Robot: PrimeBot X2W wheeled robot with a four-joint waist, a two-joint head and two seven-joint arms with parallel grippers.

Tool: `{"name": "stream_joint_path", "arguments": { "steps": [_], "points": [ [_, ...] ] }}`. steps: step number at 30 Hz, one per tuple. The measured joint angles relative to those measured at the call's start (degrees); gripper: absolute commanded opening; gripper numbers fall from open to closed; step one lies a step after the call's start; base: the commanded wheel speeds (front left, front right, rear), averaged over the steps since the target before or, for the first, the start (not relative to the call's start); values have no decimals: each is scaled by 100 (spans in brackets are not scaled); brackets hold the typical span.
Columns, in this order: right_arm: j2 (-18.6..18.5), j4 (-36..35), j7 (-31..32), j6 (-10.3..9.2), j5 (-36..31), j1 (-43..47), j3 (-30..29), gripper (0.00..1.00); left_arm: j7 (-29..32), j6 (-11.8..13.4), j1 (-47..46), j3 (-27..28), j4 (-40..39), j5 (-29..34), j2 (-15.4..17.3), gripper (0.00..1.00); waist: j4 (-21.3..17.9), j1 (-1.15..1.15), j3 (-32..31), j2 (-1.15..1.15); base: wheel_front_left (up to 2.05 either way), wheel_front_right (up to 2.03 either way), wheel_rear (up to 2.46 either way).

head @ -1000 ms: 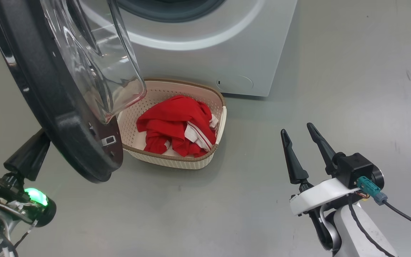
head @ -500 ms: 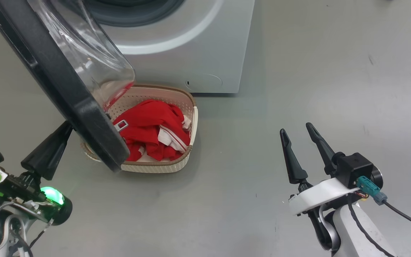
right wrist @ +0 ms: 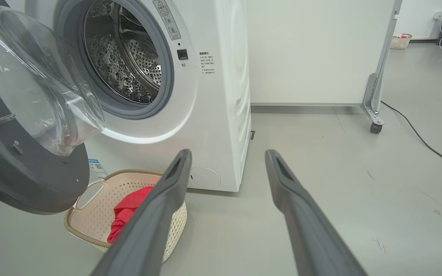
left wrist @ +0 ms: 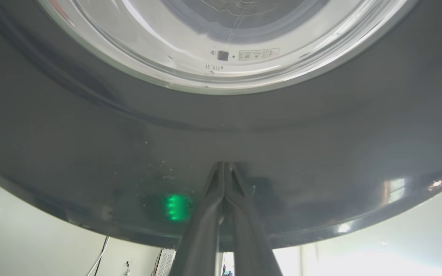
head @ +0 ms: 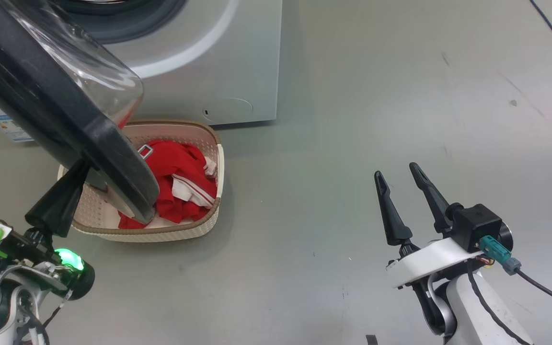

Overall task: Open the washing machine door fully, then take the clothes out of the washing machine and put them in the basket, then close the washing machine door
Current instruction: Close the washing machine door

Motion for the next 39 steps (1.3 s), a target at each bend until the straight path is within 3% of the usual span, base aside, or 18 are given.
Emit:
{"name": "stream_joint_path", "arguments": {
  "steps": [21, 39],
  "points": [
    [23, -112, 0, -8, 179, -1, 48, 100, -976, 0, -636, 212, 463, 359, -146, 0, -964, 0, 183, 0, 0, 0, 0],
    [42, -231, 0, -65, 386, 1, 209, 100, -1579, -98, -1190, 151, 844, 630, -281, 0, -1457, 0, 343, 0, 0, 0, 0]
  ]
}}
